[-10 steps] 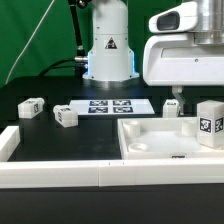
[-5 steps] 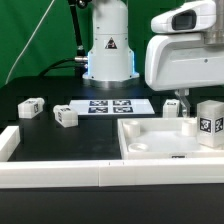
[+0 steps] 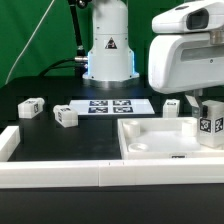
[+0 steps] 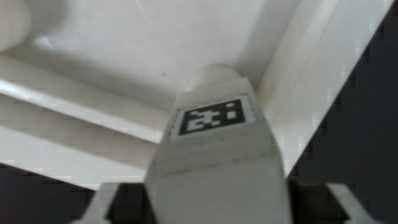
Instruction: Assemble one leg
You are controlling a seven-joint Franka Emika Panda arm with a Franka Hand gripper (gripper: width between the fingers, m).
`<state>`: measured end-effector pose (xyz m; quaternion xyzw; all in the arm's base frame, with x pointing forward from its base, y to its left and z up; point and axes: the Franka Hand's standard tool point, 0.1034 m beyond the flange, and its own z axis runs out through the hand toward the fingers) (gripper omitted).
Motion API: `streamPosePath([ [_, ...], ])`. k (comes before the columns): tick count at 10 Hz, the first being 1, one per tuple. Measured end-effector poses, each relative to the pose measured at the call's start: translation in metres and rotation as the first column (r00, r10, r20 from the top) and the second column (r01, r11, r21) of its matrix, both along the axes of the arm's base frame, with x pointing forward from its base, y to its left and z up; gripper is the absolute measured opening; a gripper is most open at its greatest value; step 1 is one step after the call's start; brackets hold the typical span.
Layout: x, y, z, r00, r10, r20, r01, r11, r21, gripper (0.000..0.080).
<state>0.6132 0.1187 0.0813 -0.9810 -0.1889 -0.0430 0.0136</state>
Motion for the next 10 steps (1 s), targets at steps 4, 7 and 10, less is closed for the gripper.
streamPosePath([
  [4,-0.0002,0.0011,-0.0003,0.991,-0.136,-0.008,0.136,0.991,0.014,0.0291],
  [7,0.0001,0.0000,-0.0017,0.864,-0.502,-0.032,0.503,0.863,0.037,0.0291],
  [10,0.0011,-0.0039,-0.0028,0.598,-0.799,-0.056,0.801,0.596,0.049,0.0292],
])
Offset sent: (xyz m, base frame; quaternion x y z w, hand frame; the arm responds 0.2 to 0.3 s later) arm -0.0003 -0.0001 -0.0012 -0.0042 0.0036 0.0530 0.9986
